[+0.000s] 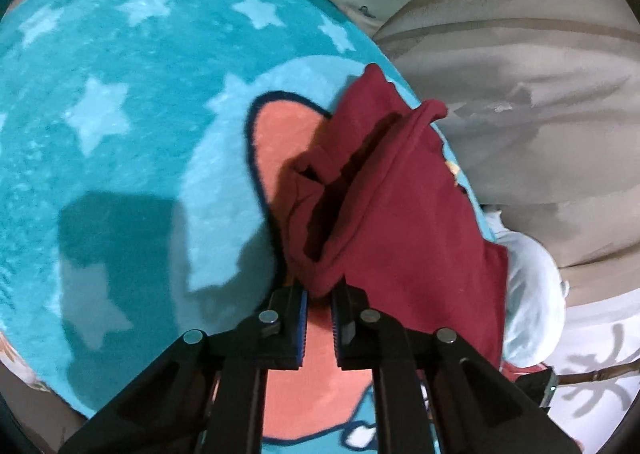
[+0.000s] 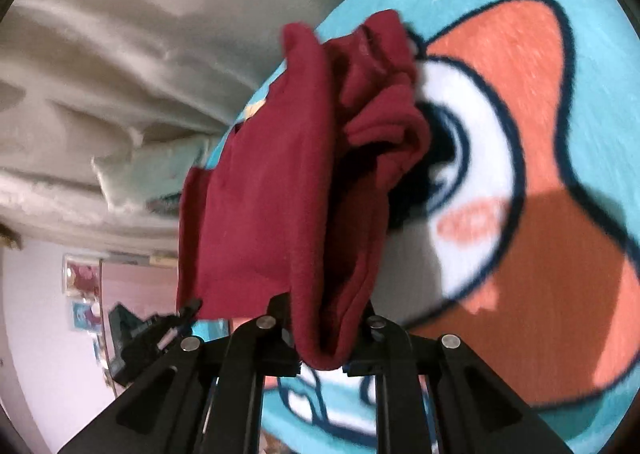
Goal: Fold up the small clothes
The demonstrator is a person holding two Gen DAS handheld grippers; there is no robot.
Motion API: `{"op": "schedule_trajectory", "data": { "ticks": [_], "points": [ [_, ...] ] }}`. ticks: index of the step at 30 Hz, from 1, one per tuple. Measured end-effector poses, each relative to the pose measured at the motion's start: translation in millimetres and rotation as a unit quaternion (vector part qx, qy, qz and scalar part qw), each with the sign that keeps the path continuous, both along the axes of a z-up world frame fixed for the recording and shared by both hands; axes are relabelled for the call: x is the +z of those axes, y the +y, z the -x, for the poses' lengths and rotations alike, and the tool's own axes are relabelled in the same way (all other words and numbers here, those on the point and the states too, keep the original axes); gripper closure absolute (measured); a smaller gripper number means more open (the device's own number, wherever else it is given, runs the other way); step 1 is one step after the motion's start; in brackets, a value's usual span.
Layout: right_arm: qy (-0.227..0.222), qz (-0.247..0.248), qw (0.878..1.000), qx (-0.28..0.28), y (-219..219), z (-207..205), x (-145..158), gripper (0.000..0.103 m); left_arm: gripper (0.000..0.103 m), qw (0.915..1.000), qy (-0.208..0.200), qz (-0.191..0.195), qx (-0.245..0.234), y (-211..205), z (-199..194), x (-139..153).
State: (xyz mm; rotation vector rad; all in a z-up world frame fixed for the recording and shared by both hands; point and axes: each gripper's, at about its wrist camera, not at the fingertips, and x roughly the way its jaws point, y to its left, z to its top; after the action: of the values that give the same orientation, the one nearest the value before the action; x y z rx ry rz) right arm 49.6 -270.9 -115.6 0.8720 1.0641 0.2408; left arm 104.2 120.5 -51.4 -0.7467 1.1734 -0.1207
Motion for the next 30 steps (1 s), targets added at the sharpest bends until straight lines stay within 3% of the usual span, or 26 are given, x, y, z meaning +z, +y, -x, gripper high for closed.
{"op": "schedule_trajectory", "data": {
  "ticks": [3,5,8,11,14,23,30],
  "points": [
    [0.019,0.029,0.999,-0.011,-2,3,-7,0.077,0.092,0.9999,0.003,0.002,0.014,11,13,0],
    [0.024,0.028,0.999,-0.03,-13,9,-7,0.063,0.092,0.9995,-0.006,-0.017,0.026,16,22,4],
    [0.01,0.048,0.997,-0.051,-32,25,4,0.061,0.089,0.9984,-0.018,-0.038,0.037,24,37,13],
    [-0.019,0.064,0.996,-0.065,-46,39,22,0.06,0.077,0.9967,-0.035,-0.057,0.046,24,48,23],
    [-0.046,0.079,0.995,-0.05,-39,35,41,0.059,0.069,0.9958,-0.043,-0.071,0.039,22,51,26],
    [-0.066,0.122,0.984,0.112,84,-53,72,0.059,0.064,0.9972,-0.04,-0.063,-0.008,21,8,12],
    [-0.031,0.147,0.972,0.179,198,-151,47,0.059,0.063,0.9958,-0.043,-0.047,-0.066,26,-37,0]
  ]
}}
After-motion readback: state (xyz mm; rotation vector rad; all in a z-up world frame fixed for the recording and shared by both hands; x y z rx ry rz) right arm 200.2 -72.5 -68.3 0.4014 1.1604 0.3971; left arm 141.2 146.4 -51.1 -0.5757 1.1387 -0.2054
